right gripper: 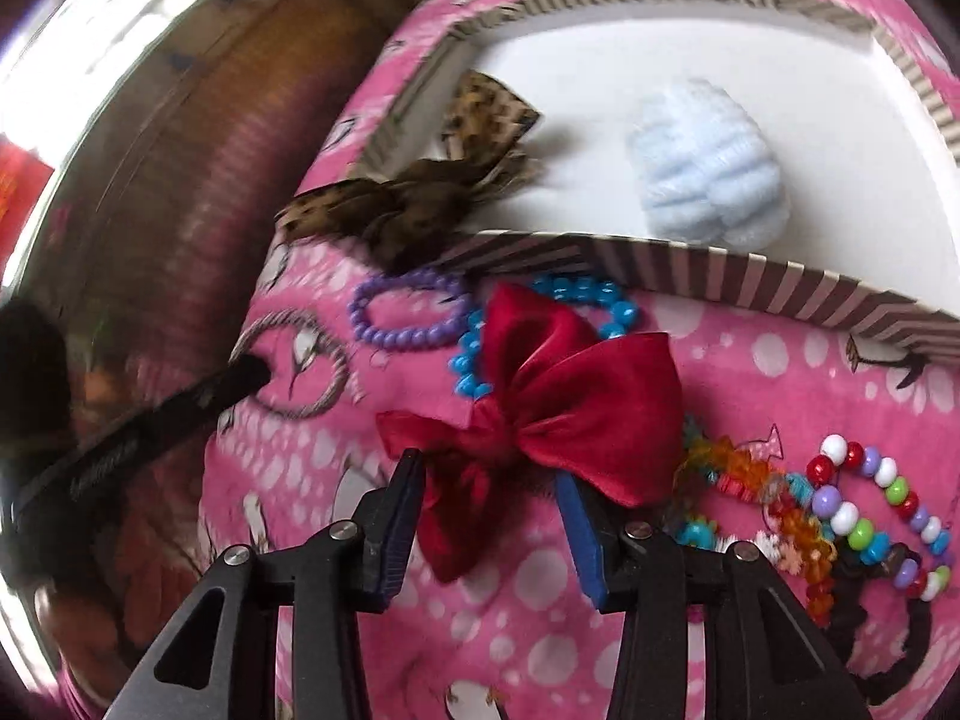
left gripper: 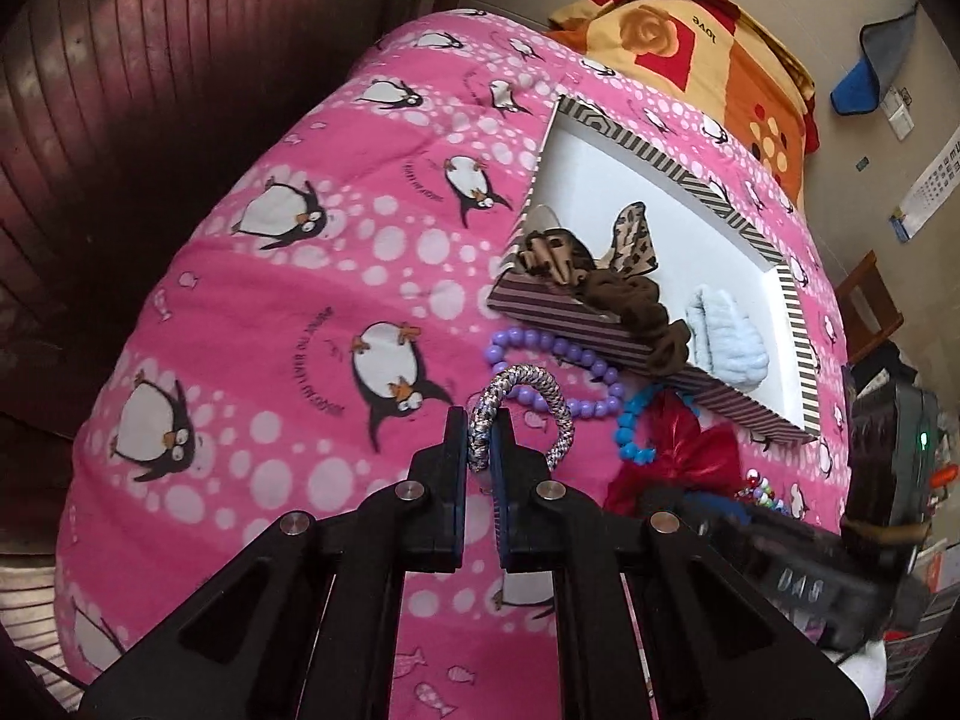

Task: Organize jewelry
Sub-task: 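Grasp the silver sparkly hair ring with the left tool while the right tool grasps the red bow, then carry the silver ring into the tray with the left tool while the right tool places the red bow there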

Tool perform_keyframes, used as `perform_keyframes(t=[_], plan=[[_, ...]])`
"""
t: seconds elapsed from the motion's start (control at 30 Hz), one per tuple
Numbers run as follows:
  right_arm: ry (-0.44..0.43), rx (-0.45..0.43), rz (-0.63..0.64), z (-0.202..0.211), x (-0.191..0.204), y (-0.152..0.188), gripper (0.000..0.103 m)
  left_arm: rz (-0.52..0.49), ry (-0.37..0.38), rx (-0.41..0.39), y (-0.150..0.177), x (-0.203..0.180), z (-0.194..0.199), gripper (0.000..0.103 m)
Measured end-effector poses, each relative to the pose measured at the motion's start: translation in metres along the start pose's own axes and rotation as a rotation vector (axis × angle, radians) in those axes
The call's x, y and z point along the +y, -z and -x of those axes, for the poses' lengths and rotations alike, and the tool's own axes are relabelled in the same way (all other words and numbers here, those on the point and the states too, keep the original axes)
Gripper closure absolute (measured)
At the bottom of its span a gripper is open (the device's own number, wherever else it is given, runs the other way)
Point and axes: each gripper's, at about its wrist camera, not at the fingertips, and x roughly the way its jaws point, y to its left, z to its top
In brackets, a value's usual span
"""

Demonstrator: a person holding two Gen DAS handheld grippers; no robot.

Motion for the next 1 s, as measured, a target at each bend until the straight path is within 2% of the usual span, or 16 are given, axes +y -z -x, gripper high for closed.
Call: perform_keyframes(t=[0.23,0.33,0.4,0.7,0.87,1.0], plan=[[0.022,-0.047,-0.018,-0.005,0.007,-0.01,0.059,-0.017,-0.016,-0.001,0.001,0.0,0.002,0.097],[0.034,-0.061,0.029,-0.004,0.01,-0.008,0.085,-0.018,-0.017,-0.001,0.001,-0.002,0.004,0.097],[0.004,-0.048,0.043,-0.002,0.008,-0.003,0.091,-0.019,-0.017,-0.003,0.0,-0.003,0.007,0.097],[-0.09,-0.104,0.103,0.056,0.005,0.015,0.091,-0.057,0.031,-0.052,-0.016,-0.023,0.045,0.097],[-0.092,-0.176,0.091,0.086,-0.004,0.001,0.091,-0.105,0.056,-0.086,-0.039,-0.048,0.052,0.097],[-0.05,-0.223,0.075,0.1,-0.016,-0.023,0.091,-0.146,0.067,-0.108,-0.064,-0.07,0.042,0.097]])
